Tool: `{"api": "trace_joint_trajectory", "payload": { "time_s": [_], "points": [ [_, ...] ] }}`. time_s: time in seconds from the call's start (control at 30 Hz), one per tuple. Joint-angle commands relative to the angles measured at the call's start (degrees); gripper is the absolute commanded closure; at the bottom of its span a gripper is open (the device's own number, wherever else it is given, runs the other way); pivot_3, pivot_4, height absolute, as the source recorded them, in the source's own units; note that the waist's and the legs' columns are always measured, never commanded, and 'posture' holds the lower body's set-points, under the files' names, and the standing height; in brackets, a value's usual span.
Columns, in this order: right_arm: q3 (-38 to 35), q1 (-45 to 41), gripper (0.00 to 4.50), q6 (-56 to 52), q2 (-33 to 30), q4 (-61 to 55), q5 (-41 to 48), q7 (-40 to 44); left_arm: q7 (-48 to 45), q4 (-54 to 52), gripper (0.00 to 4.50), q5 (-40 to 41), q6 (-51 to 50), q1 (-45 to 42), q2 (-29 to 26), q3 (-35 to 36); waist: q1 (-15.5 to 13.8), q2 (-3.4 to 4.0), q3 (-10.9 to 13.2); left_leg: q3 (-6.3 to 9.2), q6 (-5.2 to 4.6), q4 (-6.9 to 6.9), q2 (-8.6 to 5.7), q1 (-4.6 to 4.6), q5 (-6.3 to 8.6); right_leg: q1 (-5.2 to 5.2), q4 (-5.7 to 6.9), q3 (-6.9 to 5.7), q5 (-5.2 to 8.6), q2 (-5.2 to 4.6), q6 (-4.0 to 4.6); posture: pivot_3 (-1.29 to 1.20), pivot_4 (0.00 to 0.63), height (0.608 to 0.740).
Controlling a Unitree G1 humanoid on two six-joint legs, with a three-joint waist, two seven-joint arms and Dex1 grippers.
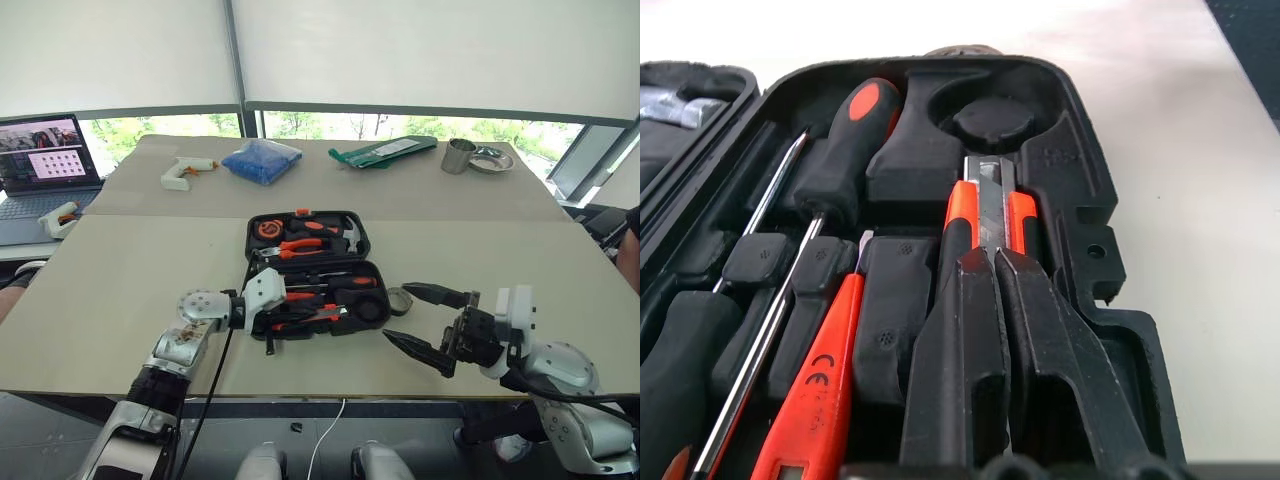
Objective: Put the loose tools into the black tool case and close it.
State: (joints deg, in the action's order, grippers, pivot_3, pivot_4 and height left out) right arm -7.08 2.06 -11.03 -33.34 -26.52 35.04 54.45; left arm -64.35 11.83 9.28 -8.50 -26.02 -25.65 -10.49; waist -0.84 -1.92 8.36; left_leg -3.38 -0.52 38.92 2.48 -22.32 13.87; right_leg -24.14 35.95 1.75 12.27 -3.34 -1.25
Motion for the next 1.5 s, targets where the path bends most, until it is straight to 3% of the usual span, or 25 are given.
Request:
{"api": "trace_joint_trajectory", "payload": {
  "time_s": [0.03, 0.17, 0.37, 0.5, 0.6, 0.7, 0.87, 1.0, 1.03, 1.17, 1.37, 1.5],
  "points": [
    [-0.63, 0.18, 0.00, -0.89, -0.61, -2.46, 1.42, -0.42, 2.12, -1.03, 4.35, 0.37, -10.95, 1.10, 0.48, -1.95, 0.06, -0.01, 0.00, 0.00, 0.00, 0.01, 0.00, 0.00, 0.00, 0.00, 0.00, 0.02, 0.00, 0.00, 0.01, 0.00, 0.150, 0.740],
    [-0.86, 0.11, 0.00, -1.35, -0.60, -2.51, 1.46, -0.45, 0.86, -2.99, 4.35, -0.88, -16.35, 2.45, -1.92, -4.41, 0.29, 0.01, -0.03, -0.01, 0.00, -0.01, 0.01, 0.04, 0.00, -0.01, 0.01, 0.09, 0.00, 0.03, 0.01, 0.00, 0.150, 0.740],
    [-1.20, 0.32, 0.00, -0.82, -0.41, -2.17, 0.70, -0.62, 0.37, -2.76, 4.35, -0.78, -11.19, 3.77, -2.67, -4.92, 0.55, 0.03, -0.07, -0.02, -0.05, -0.15, 0.03, 0.09, 0.04, -0.03, 0.00, 0.13, 0.01, 0.09, -0.08, 0.00, 0.150, 0.740],
    [-3.87, 2.20, 0.00, 1.04, -1.27, -1.79, -0.14, -0.10, -3.30, -0.88, 4.35, 3.11, -5.41, 2.87, -3.46, -0.61, 0.51, 0.03, -0.07, -0.04, -0.07, -0.15, 0.03, 0.06, 0.06, -0.05, -0.03, 0.15, 0.04, 0.08, -0.05, 0.00, 0.150, 0.740],
    [-8.04, 5.13, 0.00, 3.78, -2.83, -0.87, -1.62, 0.83, -9.31, -1.77, 4.35, 11.21, -1.59, 0.91, -3.43, 5.68, 0.50, 0.00, -0.03, -0.07, -0.07, -0.15, 0.03, 0.00, 0.06, -0.12, -0.03, 0.17, 0.21, 0.06, 0.23, 0.00, 0.150, 0.740],
    [-11.43, 9.08, 0.00, 9.01, -4.27, 2.27, -5.09, 2.78, -10.04, -4.23, 3.57, 14.33, -0.25, -0.36, -4.98, 9.74, 0.45, -0.15, 0.07, -0.09, -0.07, -0.13, 0.04, -0.11, 0.06, -0.22, -0.02, 0.16, 0.21, 0.07, 0.24, 0.00, 0.150, 0.740],
    [-14.51, 16.90, 0.00, 17.18, -3.91, 9.90, -10.67, 4.19, -7.98, -13.04, 1.80, 18.08, -2.57, 2.32, -9.61, 15.62, 0.39, -0.18, 0.10, -0.11, -0.06, -0.17, 0.04, -0.08, 0.07, -0.18, -0.07, 0.17, 0.21, 0.05, 0.17, 0.00, 0.150, 0.740],
    [-15.22, 17.26, 0.00, 19.29, -4.10, 15.19, -12.71, 2.77, -10.04, -11.80, 0.37, 18.37, 0.55, 6.96, -12.98, 19.19, 1.03, -0.18, 0.11, -0.21, -0.06, -0.17, 0.05, -0.03, 0.10, -0.18, -0.10, 0.31, 0.25, 0.01, 0.17, 0.00, 0.150, 0.740],
    [-15.02, 16.67, 0.00, 19.51, -4.67, 15.97, -12.81, 3.12, -11.98, -10.46, 0.11, 19.55, 1.79, 8.37, -13.79, 20.82, 1.19, -0.17, 0.11, -0.25, -0.06, -0.17, 0.06, 0.02, 0.10, -0.17, -0.07, 0.36, 0.25, 0.02, 0.18, 0.00, 0.150, 0.740],
    [-11.65, 11.27, 0.00, 8.62, -9.70, 13.88, -15.69, -0.53, -17.22, -4.65, 0.11, 22.86, 5.88, 10.90, -15.13, 25.45, 1.77, -0.18, 0.16, -0.28, -0.06, -0.16, 0.19, 0.10, 0.10, -0.22, 0.02, 0.39, 0.22, 0.04, 0.23, 0.00, 0.150, 0.740],
    [1.43, -8.10, 0.00, -8.28, -19.88, 9.02, -16.74, 4.42, -17.78, -7.89, 0.11, 24.84, 3.91, 11.37, -14.24, 23.86, 1.61, -0.22, 0.25, -0.36, -0.04, -0.14, 0.20, 0.07, 0.09, -0.27, 0.02, 0.41, 0.18, 0.04, 0.28, 0.00, 0.150, 0.740],
    [13.58, -23.01, 0.00, -16.86, -22.06, 11.84, -21.33, 8.20, -15.27, -12.45, 0.11, 25.19, 1.37, 10.60, -12.40, 21.05, 1.07, -0.31, 0.28, -0.37, -0.07, -0.18, 0.19, -0.13, 0.11, -0.42, -0.06, 0.38, 0.19, 0.05, 0.26, 0.00, 0.150, 0.740]
  ]
}}
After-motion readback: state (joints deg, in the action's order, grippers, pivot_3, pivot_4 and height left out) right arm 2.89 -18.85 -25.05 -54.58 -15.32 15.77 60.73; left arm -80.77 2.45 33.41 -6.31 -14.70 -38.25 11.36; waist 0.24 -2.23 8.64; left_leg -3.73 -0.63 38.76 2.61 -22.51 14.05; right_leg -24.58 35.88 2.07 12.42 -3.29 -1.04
